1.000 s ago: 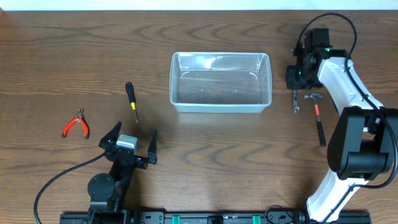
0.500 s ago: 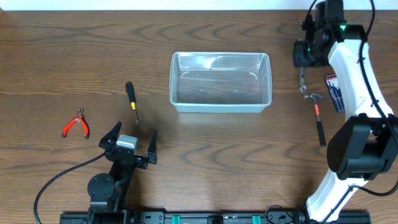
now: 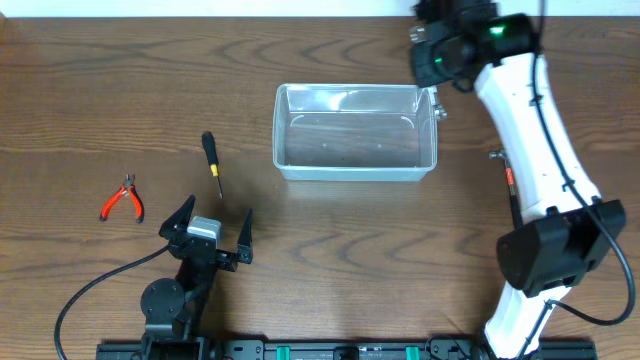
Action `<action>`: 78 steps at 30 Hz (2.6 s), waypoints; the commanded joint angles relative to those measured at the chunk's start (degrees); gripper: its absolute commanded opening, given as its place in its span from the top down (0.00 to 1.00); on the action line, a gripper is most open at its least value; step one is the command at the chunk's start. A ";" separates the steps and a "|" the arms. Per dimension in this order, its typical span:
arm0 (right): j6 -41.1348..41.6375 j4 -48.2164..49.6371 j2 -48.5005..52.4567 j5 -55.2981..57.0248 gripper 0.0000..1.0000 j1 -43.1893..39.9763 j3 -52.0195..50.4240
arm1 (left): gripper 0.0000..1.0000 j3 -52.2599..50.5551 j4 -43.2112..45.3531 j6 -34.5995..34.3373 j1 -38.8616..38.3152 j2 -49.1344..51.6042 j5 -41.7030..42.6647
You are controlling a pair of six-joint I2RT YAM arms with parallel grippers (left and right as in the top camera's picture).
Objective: Pack container
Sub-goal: 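Lift the wrench and carry it over the clear container, then open the right gripper to drop the wrench into the container, then move the right gripper over the red-handled claw hammer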
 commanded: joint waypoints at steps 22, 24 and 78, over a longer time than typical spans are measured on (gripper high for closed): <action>-5.07 -0.09 1.22 2.12 0.85 12.98 -1.25 | 0.02 -1.33 -1.44 -0.52 0.24 -0.37 1.36; -5.07 -0.11 1.68 2.14 0.85 13.51 -2.03 | 0.02 -1.33 -1.46 -0.52 0.24 -0.37 1.36; 12.72 -28.92 -8.61 12.50 0.11 -10.14 1.03 | 0.02 -1.33 -1.46 -0.52 0.24 -0.37 1.36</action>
